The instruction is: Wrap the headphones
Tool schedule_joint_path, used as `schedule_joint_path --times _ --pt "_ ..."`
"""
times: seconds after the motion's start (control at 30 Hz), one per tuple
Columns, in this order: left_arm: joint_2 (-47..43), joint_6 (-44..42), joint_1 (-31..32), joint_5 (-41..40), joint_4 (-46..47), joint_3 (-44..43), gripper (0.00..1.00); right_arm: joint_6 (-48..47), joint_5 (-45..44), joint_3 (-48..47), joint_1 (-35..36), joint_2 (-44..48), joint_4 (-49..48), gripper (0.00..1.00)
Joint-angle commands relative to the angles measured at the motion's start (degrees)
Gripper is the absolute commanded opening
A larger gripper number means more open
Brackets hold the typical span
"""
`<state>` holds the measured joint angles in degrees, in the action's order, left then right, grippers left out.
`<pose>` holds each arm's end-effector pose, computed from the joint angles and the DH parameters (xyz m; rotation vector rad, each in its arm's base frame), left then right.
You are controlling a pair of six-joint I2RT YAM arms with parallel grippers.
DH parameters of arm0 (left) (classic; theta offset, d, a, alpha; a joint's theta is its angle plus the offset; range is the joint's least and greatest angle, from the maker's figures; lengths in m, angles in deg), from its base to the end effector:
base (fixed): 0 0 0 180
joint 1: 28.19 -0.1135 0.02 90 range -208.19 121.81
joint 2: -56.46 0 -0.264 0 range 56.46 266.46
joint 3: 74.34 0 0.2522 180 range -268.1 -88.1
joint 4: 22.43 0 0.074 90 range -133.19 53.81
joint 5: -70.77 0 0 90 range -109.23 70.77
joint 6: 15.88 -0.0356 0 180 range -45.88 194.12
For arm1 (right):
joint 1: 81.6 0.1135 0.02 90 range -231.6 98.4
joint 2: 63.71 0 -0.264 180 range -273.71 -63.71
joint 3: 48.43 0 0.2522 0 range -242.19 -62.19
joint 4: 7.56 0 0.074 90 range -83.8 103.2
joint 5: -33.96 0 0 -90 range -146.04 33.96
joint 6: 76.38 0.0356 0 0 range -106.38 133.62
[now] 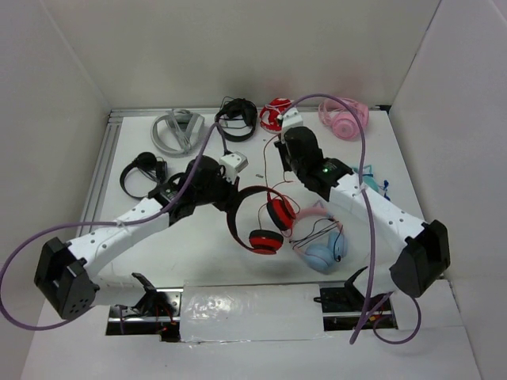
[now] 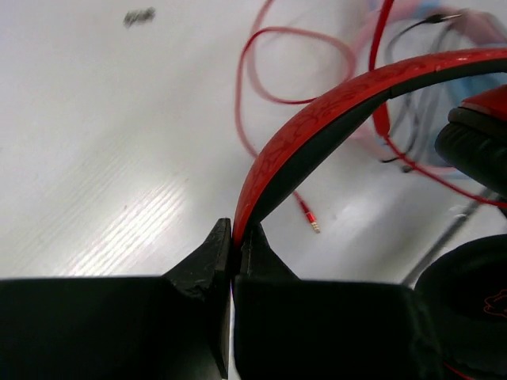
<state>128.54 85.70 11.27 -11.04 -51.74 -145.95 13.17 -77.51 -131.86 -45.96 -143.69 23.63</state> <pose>0.2174 -0.1855 0.3084 0.6068 2.0727 -0.6785 0.2682 0.1762 0.3388 -0.4029 1.9782 0.0037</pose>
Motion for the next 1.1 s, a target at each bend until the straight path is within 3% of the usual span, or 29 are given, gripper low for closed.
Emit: schedule_joint_path --times 0.0,0.23,0.53,0.8,1.07 --pt "3.15 6.95 -1.14 -7.92 -3.06 -4.29 0.00 0.36 -6.82 -3.89 1.88 4.47 4.80 0.00" --pt "13.26 18.03 -4.65 -19.50 -11.67 -13.95 0.00 -2.01 -16.48 -7.23 11.01 7.21 10.16 0.00" --pt "19.95 32.17 -10.98 -24.36 -23.81 -26.53 0.00 -2.20 -23.53 -10.40 22.09 -0.16 14.38 0.00" --pt "17.32 46.16 -18.27 -25.50 -29.98 -29.52 0.00 6.33 -13.72 -4.27 26.76 -0.79 13.96 0.00" --pt "6.69 45.73 -23.99 -16.72 -16.88 -25.12 0.00 8.89 3.01 5.41 27.55 -1.49 -0.61 0.00"
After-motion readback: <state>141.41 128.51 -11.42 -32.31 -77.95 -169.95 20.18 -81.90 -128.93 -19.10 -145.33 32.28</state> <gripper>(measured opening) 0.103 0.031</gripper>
